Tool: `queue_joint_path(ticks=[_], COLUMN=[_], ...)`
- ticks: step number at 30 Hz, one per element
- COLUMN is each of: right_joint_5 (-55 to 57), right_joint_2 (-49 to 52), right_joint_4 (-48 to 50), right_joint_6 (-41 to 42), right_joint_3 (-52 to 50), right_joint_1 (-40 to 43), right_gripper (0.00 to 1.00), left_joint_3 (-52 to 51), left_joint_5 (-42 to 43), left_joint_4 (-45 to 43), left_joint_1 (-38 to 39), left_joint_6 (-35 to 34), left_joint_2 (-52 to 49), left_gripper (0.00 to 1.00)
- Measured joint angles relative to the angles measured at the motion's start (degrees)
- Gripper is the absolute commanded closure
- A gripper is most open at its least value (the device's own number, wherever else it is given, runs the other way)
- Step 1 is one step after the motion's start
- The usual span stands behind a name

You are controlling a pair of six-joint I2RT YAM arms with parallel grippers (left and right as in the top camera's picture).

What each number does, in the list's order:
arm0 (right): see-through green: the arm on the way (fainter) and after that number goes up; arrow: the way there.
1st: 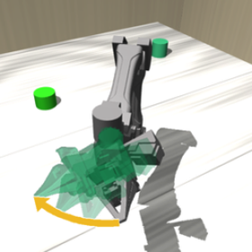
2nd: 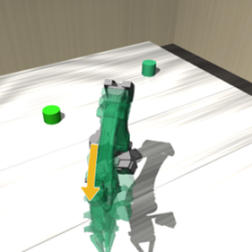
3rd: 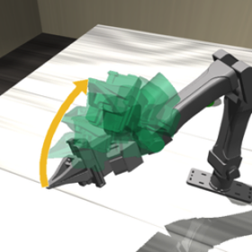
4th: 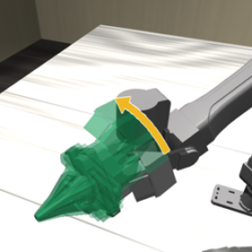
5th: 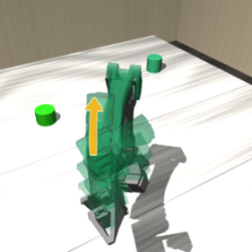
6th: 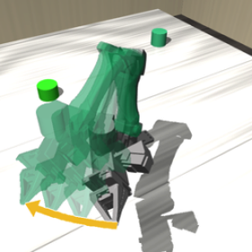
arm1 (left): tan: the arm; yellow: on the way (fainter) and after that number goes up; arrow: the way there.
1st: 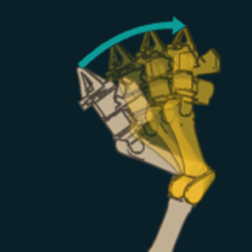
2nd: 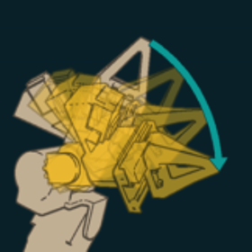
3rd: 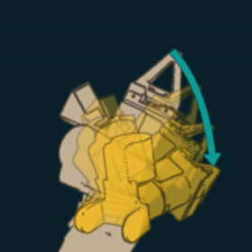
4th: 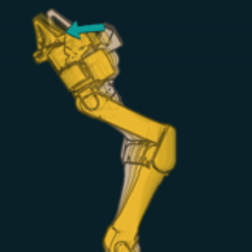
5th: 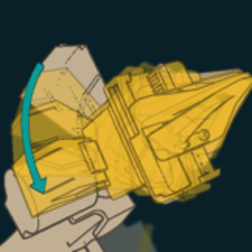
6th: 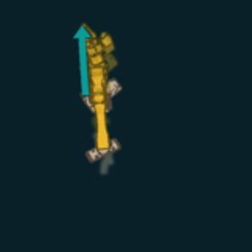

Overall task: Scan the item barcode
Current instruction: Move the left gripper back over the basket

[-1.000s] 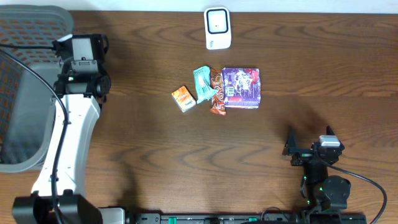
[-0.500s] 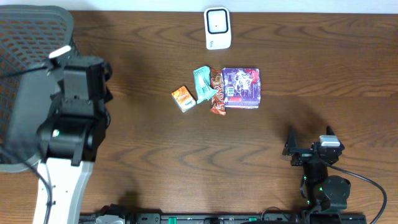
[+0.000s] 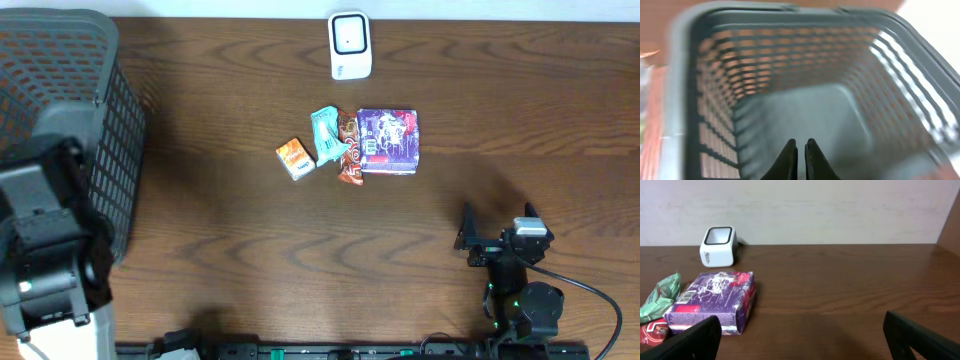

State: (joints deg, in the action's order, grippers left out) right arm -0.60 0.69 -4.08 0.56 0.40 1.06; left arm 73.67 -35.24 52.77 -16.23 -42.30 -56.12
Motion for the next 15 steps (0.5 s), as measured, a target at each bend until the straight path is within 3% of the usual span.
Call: queue_joint_path(ticks=[9, 15], right_joint_5=[0.00, 0.00], right_joint_2=[0.00, 0.00], right_joint_4=[0.02, 0.02], right_joint_6=[0.00, 0.00], right_joint_3=[0.00, 0.00], right_joint_1=[0.00, 0.00], right_gripper=[0.01, 0.01], left_joint_3=[0.00, 0.00], left_joint_5=[-0.26, -0.28], left_joint_4=[7.41, 9.92], left_joint_1=[-18.97, -24.90], left_joint_6=[-14.27, -19.89], left_joint_2=[-5.31, -8.70], left_gripper=[0.92, 0.92])
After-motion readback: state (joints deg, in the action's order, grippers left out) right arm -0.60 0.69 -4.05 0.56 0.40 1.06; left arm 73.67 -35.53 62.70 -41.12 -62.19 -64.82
